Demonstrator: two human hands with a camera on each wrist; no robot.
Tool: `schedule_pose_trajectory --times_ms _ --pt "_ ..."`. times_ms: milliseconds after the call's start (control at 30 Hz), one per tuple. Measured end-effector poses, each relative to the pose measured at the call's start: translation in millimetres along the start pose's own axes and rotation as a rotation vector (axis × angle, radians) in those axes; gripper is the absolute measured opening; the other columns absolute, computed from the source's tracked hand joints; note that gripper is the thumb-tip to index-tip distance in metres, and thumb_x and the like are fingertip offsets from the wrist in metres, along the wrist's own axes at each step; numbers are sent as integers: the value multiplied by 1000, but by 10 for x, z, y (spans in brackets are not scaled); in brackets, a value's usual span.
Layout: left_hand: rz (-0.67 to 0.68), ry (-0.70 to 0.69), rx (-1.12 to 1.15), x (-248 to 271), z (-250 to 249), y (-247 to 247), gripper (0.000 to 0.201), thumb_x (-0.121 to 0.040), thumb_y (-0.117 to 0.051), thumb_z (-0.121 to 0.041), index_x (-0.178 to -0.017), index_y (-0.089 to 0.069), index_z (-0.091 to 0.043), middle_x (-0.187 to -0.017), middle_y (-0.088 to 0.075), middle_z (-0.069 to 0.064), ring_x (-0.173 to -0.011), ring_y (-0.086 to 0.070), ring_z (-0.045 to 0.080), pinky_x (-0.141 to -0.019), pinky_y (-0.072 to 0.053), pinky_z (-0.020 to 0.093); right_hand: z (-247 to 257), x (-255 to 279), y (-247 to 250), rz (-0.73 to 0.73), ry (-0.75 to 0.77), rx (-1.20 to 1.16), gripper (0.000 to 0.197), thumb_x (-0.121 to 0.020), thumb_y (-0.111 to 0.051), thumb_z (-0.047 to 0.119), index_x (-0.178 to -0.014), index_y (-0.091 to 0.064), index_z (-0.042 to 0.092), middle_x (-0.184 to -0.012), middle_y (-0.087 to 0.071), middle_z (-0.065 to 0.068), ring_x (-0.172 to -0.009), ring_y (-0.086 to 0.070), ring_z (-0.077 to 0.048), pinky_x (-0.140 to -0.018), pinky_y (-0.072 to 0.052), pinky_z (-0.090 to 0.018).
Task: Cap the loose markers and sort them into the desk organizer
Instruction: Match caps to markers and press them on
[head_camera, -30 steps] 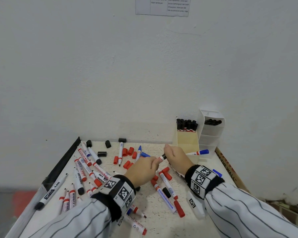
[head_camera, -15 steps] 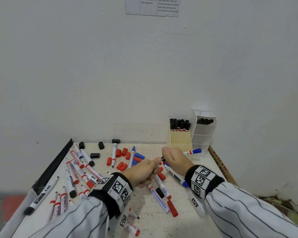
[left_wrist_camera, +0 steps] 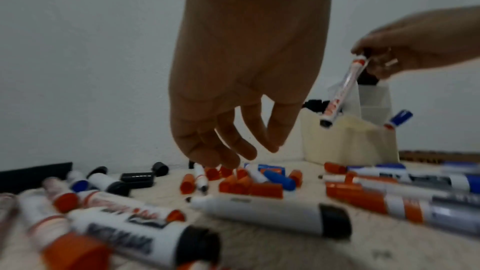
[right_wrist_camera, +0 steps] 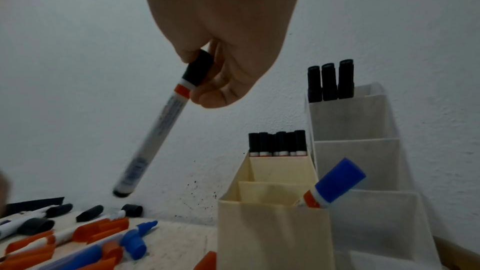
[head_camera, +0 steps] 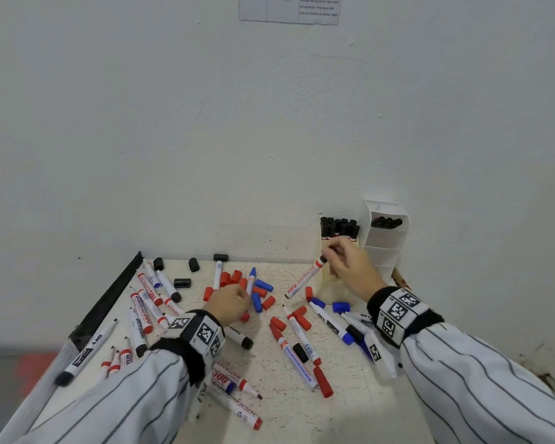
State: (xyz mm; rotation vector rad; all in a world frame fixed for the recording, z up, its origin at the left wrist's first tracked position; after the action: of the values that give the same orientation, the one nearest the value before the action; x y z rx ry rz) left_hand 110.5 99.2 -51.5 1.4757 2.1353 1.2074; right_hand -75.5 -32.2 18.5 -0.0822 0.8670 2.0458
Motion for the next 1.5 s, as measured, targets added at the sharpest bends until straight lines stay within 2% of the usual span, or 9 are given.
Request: schedule_pose_trajectory --times_ms 133,300,533,733,967,1200,1300,1400,1500 --pt "113 62 -266 73 304 -84 15 -90 -56 -20 -103 -62 -25 -127 -52 0 -116 -49 16 -106 -38 33 17 -112 188 -189 28 18 10 -94 -50 11 -104 -54 10 -80 -60 -3 -62 -56 -8 -60 -48 -16" --pt "121 -33 -348 143 282 -164 27 -90 -57 -22 -117 -59 -22 -143 -35 2 -136 -30 18 -115 -23 33 75 -238 369 -365 91 100 17 -94 -49 7 -108 -56 2 -86 -61 -7 -74 -61 -21 -69 -51 -26" --pt "118 35 -365 49 444 -172 24 -97 -41 -28 -117 -53 -28 -122 -56 2 -106 -56 16 -97 -44 31 99 -481 720 -516 68 165 18 -94 -45 3 -107 -57 1 -99 -62 -14 -90 -59 -24 -81 -47 -29" --pt "109 52 -539 -17 499 -132 33 -98 -35 -39 -119 -58 -30 -117 -62 -6 -108 -57 14 -105 -32 42 -47 -736 723 -432 -38 248 21 -95 -39 2 -108 -56 2 -100 -59 -12 -89 -52 -18 -78 -40 -24" --pt "-28 57 -391 -47 515 -44 26 -94 -43 -41 -112 -56 -26 -110 -60 -3 -95 -59 12 -92 -47 32 16 -849 705 -395 55 224 19 -95 -40 0 -103 -57 0 -93 -57 -13 -82 -55 -22 -76 -45 -29" --pt "-183 -52 -108 -77 434 72 7 -90 -57 -24 -89 -50 -24 -99 -58 -4 -86 -58 9 -82 -49 22 -33 -940 838 -477 22 401 28 -88 -37 -13 -103 -59 -5 -104 -60 -22 -97 -55 -29 -73 -29 -10" --pt "-204 -85 17 -114 396 73 10 -91 -57 -22 -86 -48 -23 -90 -56 -5 -73 -54 7 -72 -48 20 6 -932 844 -481 50 414 28 -90 -36 -11 -105 -59 -4 -105 -58 -21 -95 -53 -24 -74 -29 -11" --pt "-234 -118 107 -167 385 79 11 -92 -55 -20 -95 -47 -26 -84 -54 -4 -64 -49 4 -61 -44 13 -12 -914 816 -457 57 434 28 -91 -35 -10 -106 -58 -3 -107 -56 -21 -96 -53 -27 -76 -33 -20" --pt "-211 -192 220 -187 320 80 34 -92 -54 -13 -121 -41 -26 -86 -51 -11 -72 -49 -1 -53 -42 7 -57 -928 768 -396 41 429 25 -94 -36 -4 -107 -57 -3 -108 -57 -19 -98 -54 -30 -78 -36 -24"
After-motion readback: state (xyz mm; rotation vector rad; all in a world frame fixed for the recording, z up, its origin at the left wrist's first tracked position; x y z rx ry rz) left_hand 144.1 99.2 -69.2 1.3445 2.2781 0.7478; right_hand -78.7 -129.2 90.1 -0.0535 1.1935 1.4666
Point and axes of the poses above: each hand's wrist, its own x-axis away from the middle knuckle, its own y-axis out of the back of the hand, z = x × y, the point moved 6 cm from there along -x, towards the middle knuckle
